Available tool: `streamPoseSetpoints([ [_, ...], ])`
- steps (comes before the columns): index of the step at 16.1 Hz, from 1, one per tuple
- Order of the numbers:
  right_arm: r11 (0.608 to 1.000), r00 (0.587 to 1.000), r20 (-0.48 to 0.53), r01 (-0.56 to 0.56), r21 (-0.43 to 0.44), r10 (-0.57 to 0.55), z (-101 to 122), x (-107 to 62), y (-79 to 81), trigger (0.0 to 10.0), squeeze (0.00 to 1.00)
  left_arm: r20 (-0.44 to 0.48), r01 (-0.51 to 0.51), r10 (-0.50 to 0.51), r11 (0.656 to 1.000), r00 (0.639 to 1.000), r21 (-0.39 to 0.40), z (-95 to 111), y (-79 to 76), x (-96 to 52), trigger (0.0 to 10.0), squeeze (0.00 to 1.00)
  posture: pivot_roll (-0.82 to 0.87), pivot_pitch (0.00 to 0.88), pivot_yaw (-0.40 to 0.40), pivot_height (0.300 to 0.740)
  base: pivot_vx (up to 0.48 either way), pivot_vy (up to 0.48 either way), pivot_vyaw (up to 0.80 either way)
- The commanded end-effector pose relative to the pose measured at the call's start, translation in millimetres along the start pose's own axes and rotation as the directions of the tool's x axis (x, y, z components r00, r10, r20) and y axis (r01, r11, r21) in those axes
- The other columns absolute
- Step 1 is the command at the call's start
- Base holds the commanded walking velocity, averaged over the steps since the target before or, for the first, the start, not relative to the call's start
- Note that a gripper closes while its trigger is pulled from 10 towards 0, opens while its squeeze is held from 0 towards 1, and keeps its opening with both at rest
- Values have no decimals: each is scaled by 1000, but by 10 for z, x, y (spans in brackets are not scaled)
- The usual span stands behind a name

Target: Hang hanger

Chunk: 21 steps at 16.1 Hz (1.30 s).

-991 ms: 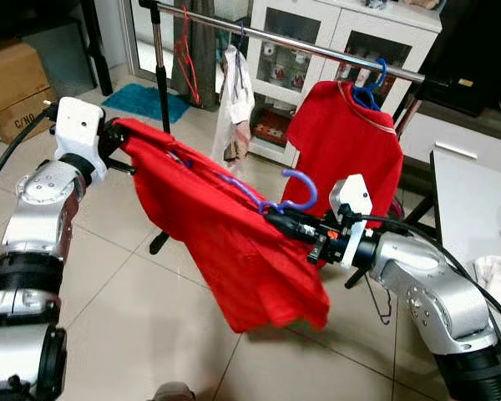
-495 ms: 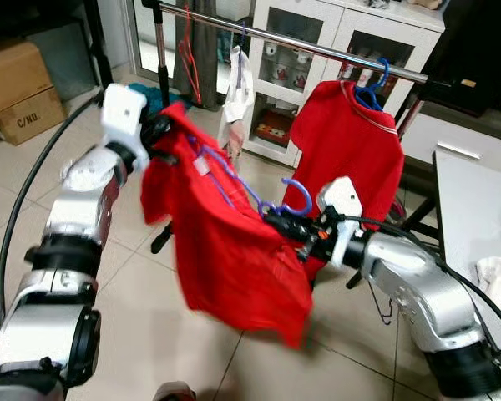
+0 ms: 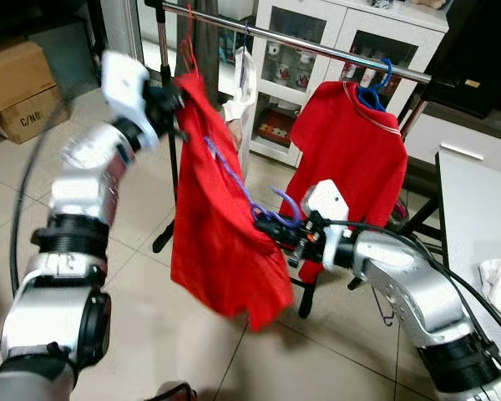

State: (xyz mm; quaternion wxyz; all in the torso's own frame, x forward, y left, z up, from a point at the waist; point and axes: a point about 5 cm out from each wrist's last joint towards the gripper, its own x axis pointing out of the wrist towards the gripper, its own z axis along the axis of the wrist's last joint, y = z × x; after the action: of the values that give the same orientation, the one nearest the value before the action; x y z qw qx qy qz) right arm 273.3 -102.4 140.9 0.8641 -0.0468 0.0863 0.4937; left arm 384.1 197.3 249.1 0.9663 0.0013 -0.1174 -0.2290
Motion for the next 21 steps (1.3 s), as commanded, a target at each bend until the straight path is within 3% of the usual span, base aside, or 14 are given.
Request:
streamPoseSetpoints([
  [1, 1000, 1000, -13, 11, 15, -11, -56, -89, -50, 10000, 0, 78, -65, 72, 995, 994, -78, 165, 120, 6, 0, 0, 71, 0, -105, 740, 0, 0, 0],
  [3, 1000, 1000, -6, 3, 16, -3, -91, -159, -43, 10000, 0, 101, -138, 165, 963, 981, -232, 172, 283, -51, 0, 0, 71, 0, -105, 740, 0, 0, 0],
  [4, 1000, 1000, 6, 0, 21, 0, -91, -169, -39, 10000, 0, 90, -166, 196, 949, 976, -268, 144, 316, -59, 0, 0, 73, 0, -106, 740, 0, 0, 0],
  [5, 999, 998, 59, -5, 31, 4, -39, -165, -25, 10000, 0, 11, -225, 238, 930, 971, -289, -31, 328, -73, 0, 0, 73, 0, -106, 740, 0, 0, 0],
  [9, 1000, 992, 126, -26, 0, 26, 132, -67, 16, 10000, 0, -150, -184, 160, 968, 976, -169, -365, 81, -11, 0, 0, 70, 0, -102, 740, 0, 0, 0],
  [11, 999, 989, 146, -34, -16, 36, 197, -36, 19, 10000, 0, -172, -147, 117, 974, 978, -171, -442, -26, 26, 0, 0, 67, 0, -100, 740, 0, 0, 0],
  [14, 999, 993, 111, -23, -32, 26, 196, -29, 7, 10000, 0, -175, -117, 91, 983, 980, -143, -450, -89, 68, 0, 0, 67, 0, -100, 740, 0, 0, 0],
  [16, 993, 999, -29, 9, -114, -12, 87, 4, -53, 10000, 0, -196, 6, -12, 1000, 981, -30, -423, -197, 106, 0, 0, 66, 0, -97, 740, 0, 0, 0],
  [18, 993, 997, -78, 12, -118, -21, 61, 35, -78, 10000, 0, -208, 28, -20, 999, 978, 33, -394, -215, 138, 0, 0, 64, 0, -95, 740, 0, 0, 0],
  [20, 995, 997, -49, 47, -86, -51, 92, 49, -129, 10000, 0, -187, -9, 9, 1000, 982, 5, -343, -184, 166, 0, 0, 65, 0, -96, 740, 0, 0, 0],
  [21, 995, 996, -9, 87, -42, -87, 97, 29, -172, 10000, 0, -160, -73, 67, 997, 985, -35, -315, -113, 155, 0, 0, 67, 0, -97, 740, 0, 0, 0],
])
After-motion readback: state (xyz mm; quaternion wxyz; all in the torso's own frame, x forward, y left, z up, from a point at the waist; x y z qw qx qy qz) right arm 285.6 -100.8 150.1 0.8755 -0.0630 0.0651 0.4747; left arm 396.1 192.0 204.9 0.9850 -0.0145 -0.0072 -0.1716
